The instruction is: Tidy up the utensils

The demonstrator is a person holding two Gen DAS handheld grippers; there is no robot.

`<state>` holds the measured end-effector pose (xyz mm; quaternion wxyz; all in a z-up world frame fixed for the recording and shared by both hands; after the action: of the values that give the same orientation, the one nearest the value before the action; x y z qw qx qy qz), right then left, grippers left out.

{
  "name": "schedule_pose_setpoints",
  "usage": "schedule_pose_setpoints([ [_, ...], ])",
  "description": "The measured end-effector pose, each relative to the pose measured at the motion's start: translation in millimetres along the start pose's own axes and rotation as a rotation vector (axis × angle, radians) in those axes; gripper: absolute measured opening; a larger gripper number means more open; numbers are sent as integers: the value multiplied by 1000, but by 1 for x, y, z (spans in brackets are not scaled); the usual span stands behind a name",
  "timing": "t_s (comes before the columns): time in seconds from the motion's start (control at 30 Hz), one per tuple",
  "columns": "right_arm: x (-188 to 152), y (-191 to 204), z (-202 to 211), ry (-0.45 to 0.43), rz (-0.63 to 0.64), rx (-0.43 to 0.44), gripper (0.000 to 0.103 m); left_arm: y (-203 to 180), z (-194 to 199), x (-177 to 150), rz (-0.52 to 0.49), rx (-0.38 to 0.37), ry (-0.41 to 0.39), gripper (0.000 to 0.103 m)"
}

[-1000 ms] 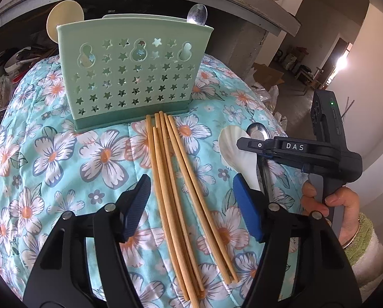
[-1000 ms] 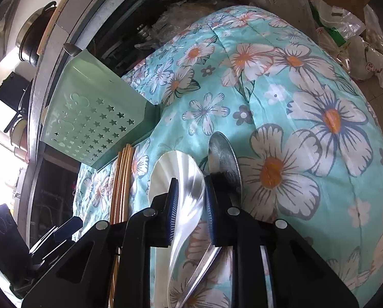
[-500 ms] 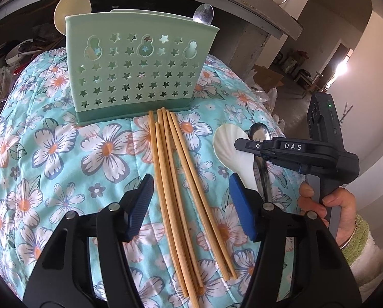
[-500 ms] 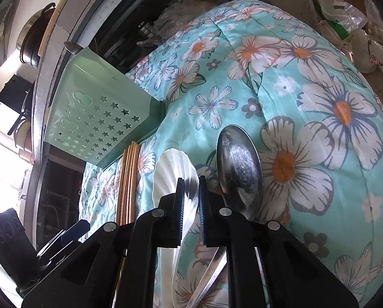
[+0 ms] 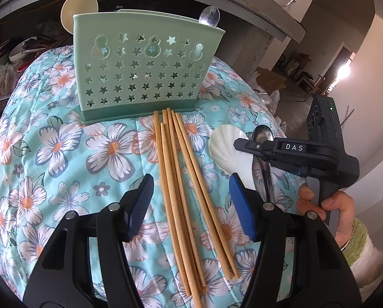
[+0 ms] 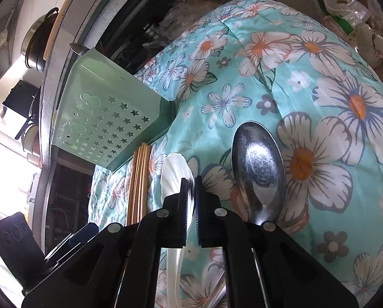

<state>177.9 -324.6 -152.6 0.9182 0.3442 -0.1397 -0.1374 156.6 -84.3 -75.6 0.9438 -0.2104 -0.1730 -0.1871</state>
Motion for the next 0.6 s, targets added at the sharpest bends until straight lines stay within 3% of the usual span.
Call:
schedule_pose_setpoints([
  [0.37,-7,-1,36,-28,-7,125,4,-8,9,16,-13,14,-19,57],
  [0.57,-23,-24,85,-112,-25,101,4,-30,-2,44,-61,-22,7,57],
  [0.6,-27,-30,95,-134,-30,87,4,-37,-5,51,-73,-38,13,52],
])
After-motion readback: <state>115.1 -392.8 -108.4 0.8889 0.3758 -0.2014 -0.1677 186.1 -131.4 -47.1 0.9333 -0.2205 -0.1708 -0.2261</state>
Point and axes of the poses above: each gripper's, at about its wrist camera, not at the fingertips, and z roughly against the way its jaws point, y to its left, x to its top, the point moved 3 cm from there along -z, roughly the way its jaws point, and after that the axes turned 14 degrees about y, right-handed, at the moved point
